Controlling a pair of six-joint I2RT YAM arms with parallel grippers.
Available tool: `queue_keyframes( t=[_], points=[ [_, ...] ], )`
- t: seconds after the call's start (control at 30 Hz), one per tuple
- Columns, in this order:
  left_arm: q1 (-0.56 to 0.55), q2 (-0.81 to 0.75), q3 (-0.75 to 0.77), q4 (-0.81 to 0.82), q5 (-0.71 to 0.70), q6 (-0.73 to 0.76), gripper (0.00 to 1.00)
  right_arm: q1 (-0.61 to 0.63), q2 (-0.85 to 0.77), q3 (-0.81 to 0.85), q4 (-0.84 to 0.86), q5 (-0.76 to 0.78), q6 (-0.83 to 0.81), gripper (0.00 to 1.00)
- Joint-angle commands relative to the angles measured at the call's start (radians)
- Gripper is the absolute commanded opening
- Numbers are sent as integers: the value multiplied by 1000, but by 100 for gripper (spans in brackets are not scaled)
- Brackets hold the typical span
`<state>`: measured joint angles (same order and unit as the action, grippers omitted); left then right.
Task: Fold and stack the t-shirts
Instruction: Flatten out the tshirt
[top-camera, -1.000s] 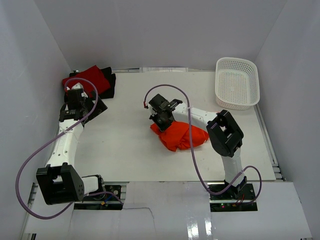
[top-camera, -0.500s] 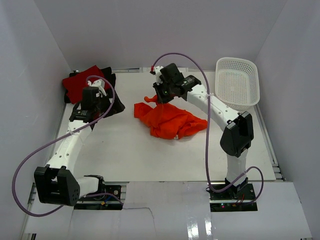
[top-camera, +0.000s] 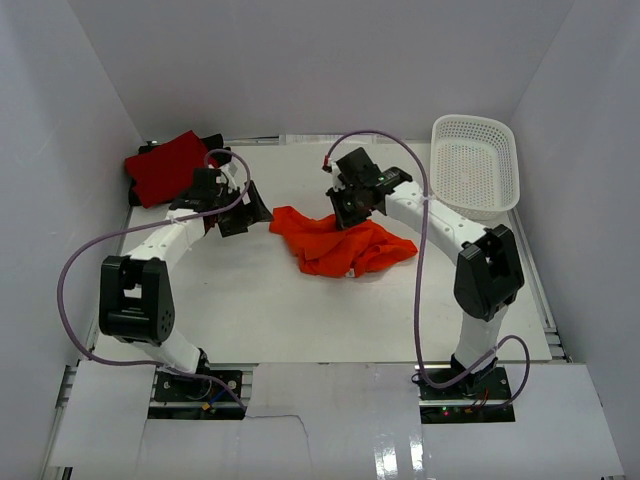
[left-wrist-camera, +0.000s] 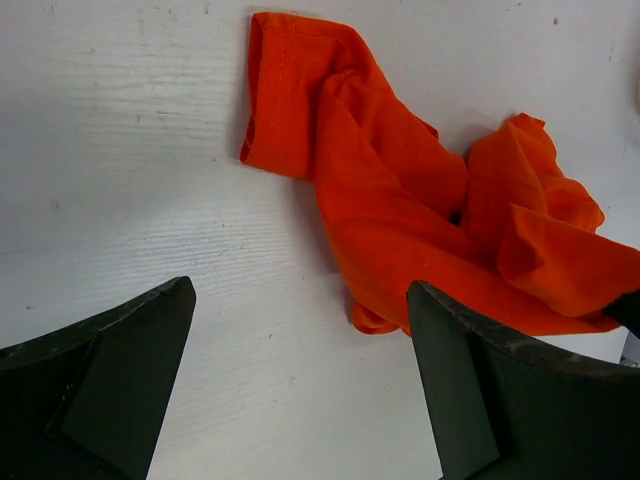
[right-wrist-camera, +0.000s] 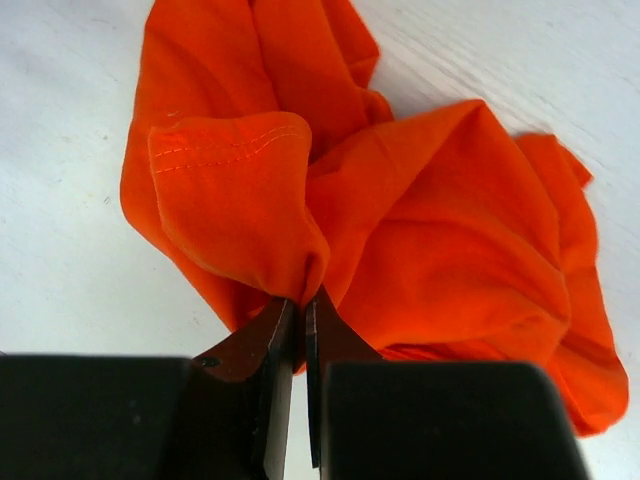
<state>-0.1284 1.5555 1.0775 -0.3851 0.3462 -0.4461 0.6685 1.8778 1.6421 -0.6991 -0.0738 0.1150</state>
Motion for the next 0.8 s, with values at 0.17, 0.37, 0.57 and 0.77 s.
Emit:
queue_keyframes(
  t=[0.17, 0.37, 0.57, 0.77],
  points=[
    [-17, 124, 179, 41, 56, -29, 98, -95, -226, -172, 61, 152, 118, 8],
    [-77, 224, 281, 41, 42, -19, 98, -135, -416, -431, 136, 247, 236, 8],
    [-105, 363, 372, 25, 77, -43, 98, -142, -493, -521, 158, 227, 245, 8],
    [-114, 449, 446, 5, 93, -56, 98, -144, -516, -548, 168, 236, 232, 8]
  ],
)
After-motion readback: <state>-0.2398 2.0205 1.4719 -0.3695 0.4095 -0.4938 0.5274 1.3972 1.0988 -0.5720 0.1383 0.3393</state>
